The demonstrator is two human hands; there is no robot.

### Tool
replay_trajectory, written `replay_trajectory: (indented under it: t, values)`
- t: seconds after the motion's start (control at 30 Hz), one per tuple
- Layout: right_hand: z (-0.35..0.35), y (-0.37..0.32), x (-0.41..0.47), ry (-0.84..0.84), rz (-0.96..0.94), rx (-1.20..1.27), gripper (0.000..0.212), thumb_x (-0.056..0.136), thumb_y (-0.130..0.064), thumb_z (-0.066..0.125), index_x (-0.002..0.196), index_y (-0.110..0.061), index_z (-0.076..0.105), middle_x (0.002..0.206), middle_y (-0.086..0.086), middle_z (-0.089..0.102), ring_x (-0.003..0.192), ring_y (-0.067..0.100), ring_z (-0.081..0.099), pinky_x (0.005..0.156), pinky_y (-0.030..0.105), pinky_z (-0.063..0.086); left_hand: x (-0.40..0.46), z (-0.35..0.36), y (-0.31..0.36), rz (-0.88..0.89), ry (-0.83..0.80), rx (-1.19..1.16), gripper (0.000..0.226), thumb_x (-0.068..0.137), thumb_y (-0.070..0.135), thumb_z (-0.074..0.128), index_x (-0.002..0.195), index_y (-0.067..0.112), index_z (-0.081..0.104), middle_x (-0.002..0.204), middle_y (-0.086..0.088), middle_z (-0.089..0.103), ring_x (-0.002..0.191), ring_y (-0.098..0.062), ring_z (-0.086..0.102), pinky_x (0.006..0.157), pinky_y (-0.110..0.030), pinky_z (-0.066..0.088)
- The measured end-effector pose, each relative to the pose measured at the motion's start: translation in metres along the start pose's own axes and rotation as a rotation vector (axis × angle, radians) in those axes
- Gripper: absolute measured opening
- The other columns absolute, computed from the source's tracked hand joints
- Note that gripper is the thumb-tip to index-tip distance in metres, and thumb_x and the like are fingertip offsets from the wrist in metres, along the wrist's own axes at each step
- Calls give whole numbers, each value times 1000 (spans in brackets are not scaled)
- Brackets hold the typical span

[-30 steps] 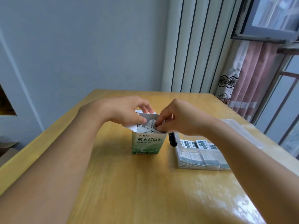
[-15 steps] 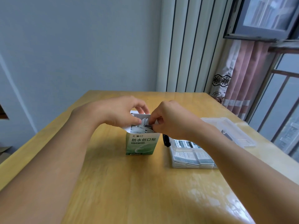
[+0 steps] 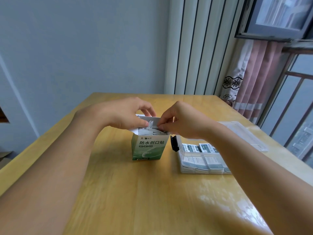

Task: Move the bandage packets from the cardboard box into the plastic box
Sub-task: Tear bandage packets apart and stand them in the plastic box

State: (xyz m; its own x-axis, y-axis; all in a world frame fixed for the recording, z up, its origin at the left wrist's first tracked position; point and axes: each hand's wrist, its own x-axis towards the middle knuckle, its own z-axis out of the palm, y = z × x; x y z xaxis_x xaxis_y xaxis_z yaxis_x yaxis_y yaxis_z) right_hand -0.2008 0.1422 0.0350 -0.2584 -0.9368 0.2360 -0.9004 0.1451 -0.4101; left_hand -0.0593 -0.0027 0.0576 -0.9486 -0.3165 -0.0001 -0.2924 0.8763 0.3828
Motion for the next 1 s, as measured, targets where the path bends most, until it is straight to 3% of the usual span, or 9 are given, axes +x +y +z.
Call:
replay_trajectory:
  t: [0.2,0.47,0.63,1.0]
  values:
    - [0,7,4,56,28,49,11,90,-21,70,91,-16,80,66,-11,64,52,-3,50,49,7,37,-2,-1,1,-13,-18,8,31,94,27,67,120,42,62,125,25,61,99,1,62,91,-35,52]
    - [-5,-2,-2,-49,-44,-30,10,83,-29,78,91,-23,81,65,-3,66,52,5,45,50,15,35,-4,-2,4,-9,-12,24,31,93,29,68,120,43,61,125,27,60,101,2,60,88,-28,49]
    - [-4,-5,-3,9,-30,-14,4,83,-23,78,86,-23,82,53,-16,58,48,-4,49,47,8,35,-5,-3,7,9,-8,36,34,93,26,68,120,45,61,121,28,60,95,2,61,77,-26,48]
    - [-11,-4,-3,-69,25,52,11,79,-25,83,90,-26,81,42,-22,51,43,-2,44,43,9,31,-7,-3,11,16,4,28,35,93,26,69,121,46,61,110,32,58,96,8,59,68,-16,40]
